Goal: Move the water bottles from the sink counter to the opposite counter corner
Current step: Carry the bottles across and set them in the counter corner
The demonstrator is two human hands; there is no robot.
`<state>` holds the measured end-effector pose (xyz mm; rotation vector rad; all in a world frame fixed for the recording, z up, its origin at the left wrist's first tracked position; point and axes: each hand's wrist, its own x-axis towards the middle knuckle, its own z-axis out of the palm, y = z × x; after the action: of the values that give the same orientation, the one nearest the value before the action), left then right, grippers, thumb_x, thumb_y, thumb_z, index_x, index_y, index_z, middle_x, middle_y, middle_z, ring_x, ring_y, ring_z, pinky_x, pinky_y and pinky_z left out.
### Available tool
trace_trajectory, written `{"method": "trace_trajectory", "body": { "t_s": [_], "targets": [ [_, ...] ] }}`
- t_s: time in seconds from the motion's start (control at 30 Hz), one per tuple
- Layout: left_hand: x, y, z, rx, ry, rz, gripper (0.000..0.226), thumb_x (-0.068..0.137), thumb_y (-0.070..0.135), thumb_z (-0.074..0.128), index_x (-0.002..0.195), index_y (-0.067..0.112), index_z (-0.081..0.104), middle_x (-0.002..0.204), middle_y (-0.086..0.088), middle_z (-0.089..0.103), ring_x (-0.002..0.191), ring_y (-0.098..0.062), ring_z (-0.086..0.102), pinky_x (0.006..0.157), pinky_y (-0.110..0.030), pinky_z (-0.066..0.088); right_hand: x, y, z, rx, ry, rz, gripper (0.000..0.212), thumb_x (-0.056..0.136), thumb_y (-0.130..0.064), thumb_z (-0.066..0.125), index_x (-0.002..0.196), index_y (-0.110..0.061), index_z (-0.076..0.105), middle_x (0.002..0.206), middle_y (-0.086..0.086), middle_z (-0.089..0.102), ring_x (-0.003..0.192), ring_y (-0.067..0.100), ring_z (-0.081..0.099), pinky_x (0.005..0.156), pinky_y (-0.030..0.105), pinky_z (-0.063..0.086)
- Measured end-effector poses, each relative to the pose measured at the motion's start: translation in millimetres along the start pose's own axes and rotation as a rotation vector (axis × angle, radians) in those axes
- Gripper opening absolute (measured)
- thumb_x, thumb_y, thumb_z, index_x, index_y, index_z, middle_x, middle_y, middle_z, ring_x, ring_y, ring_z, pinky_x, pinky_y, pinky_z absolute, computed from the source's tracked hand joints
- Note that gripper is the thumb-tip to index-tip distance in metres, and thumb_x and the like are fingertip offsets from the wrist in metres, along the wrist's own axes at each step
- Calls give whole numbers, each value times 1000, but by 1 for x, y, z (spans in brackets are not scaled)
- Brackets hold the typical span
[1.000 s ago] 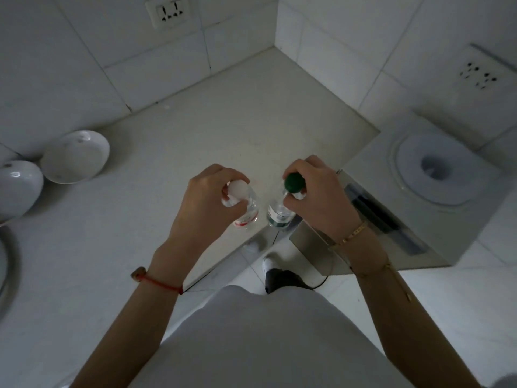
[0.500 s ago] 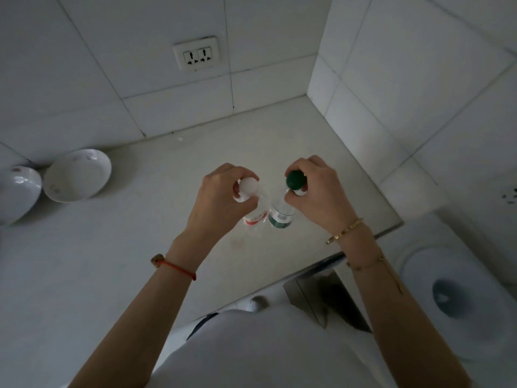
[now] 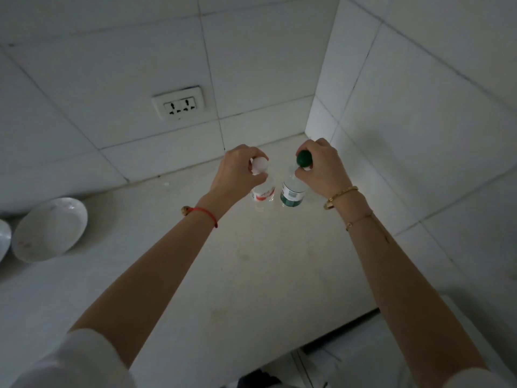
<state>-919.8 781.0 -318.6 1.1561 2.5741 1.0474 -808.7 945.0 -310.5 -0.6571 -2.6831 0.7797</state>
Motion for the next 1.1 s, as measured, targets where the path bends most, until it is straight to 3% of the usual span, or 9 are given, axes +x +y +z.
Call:
{"method": "trace_trajectory", "body": {
  "t_s": [0.37,0.47,0.63,0.77,1.1],
  "targets": [
    [148,-14,52,28,16,-2,29,69,18,80,97,19,70,96,1,66,75,-10,54,67,-15,36,135,62,17,-61,8,55,34,79,-12,67,110,-5,55,114,19,54,100,31,56,87,30,45],
    [175,-18,58,40,12,7,29,70,18,80,97,19,70,98,1,67,76,-11,55,70,-18,39,164,73,17,-88,13,53,35,79,-11,67,111,-4,54,115,20,54,102,33,56,90,34,47],
    [214,-23,69,52,-17,2,29,71,18,80,98,19,70,100,2,68,75,-9,56,65,-10,36,203,84,18,-130,16,49,36,80,-10,64,114,-3,54,117,21,53,104,36,56,93,38,47],
    [238,-25,78,46,-15,9,28,70,18,80,96,19,71,99,1,70,77,-11,59,72,-21,47,229,90,22,-154,20,43,34,81,-9,62,113,-3,53,116,22,52,102,37,55,90,38,46],
    [274,-28,88,42,6,31,27,71,15,79,97,16,71,98,-2,71,79,-13,60,72,-21,47,258,102,22,-211,58,77,34,83,-3,60,116,-1,54,122,24,50,107,38,54,92,37,46]
  ]
}}
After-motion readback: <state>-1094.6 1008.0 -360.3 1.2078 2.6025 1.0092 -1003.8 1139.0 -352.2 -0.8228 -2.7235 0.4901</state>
